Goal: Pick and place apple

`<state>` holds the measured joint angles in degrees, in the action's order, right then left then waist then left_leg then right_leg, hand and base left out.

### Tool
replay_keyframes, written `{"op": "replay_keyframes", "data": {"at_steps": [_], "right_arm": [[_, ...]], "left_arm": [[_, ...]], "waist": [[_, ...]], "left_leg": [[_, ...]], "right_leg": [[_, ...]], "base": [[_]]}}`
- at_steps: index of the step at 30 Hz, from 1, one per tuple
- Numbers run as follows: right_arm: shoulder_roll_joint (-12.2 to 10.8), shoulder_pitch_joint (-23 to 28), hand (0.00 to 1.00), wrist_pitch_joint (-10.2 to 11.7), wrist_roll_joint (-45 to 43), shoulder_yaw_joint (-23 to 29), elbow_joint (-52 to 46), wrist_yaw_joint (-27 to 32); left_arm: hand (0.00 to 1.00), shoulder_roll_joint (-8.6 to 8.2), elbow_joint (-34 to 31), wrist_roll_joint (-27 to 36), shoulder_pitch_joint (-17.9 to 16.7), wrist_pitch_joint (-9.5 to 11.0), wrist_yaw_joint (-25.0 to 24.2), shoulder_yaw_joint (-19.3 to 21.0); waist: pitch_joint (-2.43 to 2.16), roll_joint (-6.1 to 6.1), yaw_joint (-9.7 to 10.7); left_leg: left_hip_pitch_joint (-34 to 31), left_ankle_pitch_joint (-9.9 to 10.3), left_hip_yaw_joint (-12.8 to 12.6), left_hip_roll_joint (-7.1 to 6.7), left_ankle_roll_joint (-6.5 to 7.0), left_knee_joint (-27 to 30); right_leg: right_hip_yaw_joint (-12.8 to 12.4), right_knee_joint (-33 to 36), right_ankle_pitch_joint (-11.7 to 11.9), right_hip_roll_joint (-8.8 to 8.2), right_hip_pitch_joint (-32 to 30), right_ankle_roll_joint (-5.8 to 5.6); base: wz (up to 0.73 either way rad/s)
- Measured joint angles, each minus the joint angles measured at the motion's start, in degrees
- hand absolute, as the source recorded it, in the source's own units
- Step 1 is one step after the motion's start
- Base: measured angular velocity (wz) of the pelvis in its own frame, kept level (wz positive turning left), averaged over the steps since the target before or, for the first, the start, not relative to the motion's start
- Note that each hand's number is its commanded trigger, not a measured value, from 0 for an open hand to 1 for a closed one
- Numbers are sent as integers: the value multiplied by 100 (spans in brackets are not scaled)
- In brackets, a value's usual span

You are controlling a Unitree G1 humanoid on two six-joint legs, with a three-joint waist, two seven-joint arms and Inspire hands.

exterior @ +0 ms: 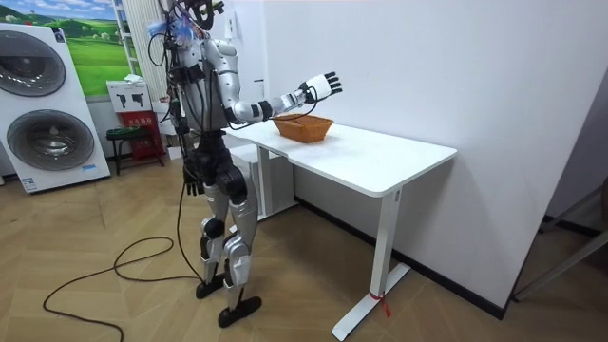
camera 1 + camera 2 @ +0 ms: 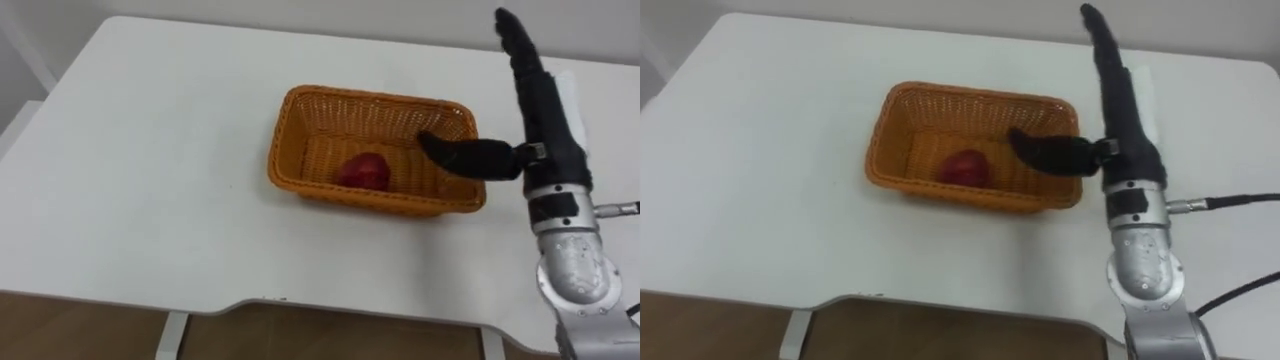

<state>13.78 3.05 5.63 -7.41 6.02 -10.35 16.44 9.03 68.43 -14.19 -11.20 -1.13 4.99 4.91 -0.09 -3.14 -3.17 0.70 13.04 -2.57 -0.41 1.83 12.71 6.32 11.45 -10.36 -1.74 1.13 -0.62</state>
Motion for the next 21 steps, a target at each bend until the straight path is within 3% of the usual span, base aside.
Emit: {"op": "replay_keyframes", "data": {"at_steps": [2,5,11,17,21], "right_arm": [[5,-2,0,71,58,603,65,536],[12,-33,0,201,244,1192,245,1308],[15,-4,0,279,861,2177,960,2717],[50,148,0,313,1533,2821,2078,3779],[52,150,0,276,2132,2959,3420,3968]], "left_arm": [[0,-16,2,7,-106,22,54,152],[0,-12,-127,4,-351,23,129,250],[0,-23,-221,-22,-480,21,201,674],[0,-25,-590,19,-615,-38,227,849],[0,-26,-662,10,-516,-116,234,856]], "waist": [[-17,-24,51],[-10,-13,188],[9,-5,429],[7,-15,766],[-6,3,823]], "left_leg": [[7,0,-6,-1,0,-5],[8,0,5,-2,0,7],[3,-6,-28,4,-6,-28],[-14,-11,-36,1,-7,-88],[-21,-13,-59,0,-4,-74]], "right_leg": [[8,-9,0,0,8,0],[19,-13,0,-1,18,0],[-1,16,0,5,-10,0],[-14,-2,-1,8,-20,1],[-42,-4,-1,11,-43,0]], "base": [[0],[1],[-3],[0],[-3]]}}
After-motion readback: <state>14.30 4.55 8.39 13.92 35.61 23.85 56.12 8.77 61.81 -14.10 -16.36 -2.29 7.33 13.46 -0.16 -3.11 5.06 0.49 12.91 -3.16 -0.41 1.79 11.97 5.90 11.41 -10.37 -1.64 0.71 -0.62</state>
